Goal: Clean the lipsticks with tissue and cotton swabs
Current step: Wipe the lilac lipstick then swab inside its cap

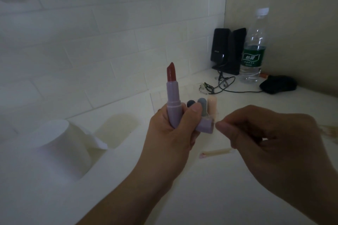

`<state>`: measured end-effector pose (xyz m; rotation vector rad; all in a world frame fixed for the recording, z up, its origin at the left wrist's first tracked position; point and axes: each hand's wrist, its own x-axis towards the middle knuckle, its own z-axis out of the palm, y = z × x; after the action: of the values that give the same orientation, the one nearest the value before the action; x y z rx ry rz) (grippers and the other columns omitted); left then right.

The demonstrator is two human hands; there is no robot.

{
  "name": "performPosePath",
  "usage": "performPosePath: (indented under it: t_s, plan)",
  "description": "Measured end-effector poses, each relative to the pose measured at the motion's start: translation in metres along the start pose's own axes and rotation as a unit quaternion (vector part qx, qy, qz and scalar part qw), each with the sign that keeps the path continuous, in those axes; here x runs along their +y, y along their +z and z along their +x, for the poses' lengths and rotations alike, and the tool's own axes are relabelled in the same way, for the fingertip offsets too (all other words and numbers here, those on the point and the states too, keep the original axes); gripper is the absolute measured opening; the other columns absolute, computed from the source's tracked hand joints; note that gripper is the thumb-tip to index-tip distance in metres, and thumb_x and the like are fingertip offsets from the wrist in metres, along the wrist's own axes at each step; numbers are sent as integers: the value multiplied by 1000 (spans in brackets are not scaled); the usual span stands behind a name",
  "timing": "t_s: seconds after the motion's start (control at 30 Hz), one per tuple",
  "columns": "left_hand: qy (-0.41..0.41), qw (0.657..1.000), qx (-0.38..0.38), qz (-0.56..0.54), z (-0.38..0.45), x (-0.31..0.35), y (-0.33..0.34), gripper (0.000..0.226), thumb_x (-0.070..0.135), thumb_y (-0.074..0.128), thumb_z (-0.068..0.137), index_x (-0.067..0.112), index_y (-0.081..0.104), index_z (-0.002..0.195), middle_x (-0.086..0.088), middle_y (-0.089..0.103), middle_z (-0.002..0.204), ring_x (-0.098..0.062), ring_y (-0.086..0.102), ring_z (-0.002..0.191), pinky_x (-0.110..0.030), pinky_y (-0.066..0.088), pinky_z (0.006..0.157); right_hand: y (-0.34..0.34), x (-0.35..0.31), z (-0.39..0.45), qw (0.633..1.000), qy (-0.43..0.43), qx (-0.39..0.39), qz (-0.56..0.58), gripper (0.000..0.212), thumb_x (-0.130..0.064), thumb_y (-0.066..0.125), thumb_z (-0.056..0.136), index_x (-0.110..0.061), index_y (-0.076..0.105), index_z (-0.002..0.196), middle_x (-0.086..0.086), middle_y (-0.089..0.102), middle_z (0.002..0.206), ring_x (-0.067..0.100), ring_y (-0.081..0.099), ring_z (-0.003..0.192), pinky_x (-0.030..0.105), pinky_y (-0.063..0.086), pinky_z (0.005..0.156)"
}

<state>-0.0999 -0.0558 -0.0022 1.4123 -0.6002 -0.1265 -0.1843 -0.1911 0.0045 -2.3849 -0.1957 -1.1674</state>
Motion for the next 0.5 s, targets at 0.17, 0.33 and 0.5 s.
performPosePath:
  t_s: [0.17,0.33,0.5]
  plan:
    - [-8,1000,-2,-11,1,-1,0,29,42,58,78,17,56,63,-1,43,49,-8,36,42,-20,34,43,0,-3,-1,998,3,-29,57,16,-33,65,83,-24,64,70,-13,50,45,7,48,38,10,37,40]
    - [-3,1000,-4,-10,1,0,0,30,42,58,77,15,57,64,-2,43,49,-8,36,42,-20,34,43,-1,-2,0,998,23,-24,57,19,-38,59,82,-24,63,69,-8,53,44,8,51,38,13,38,40]
    - [-1,1000,-3,-14,0,-1,0,30,42,58,76,16,55,63,-1,44,49,-9,37,41,-20,34,43,-1,-4,-1,995,40,-5,93,18,-38,60,82,-25,64,70,-5,55,46,11,51,38,15,38,40]
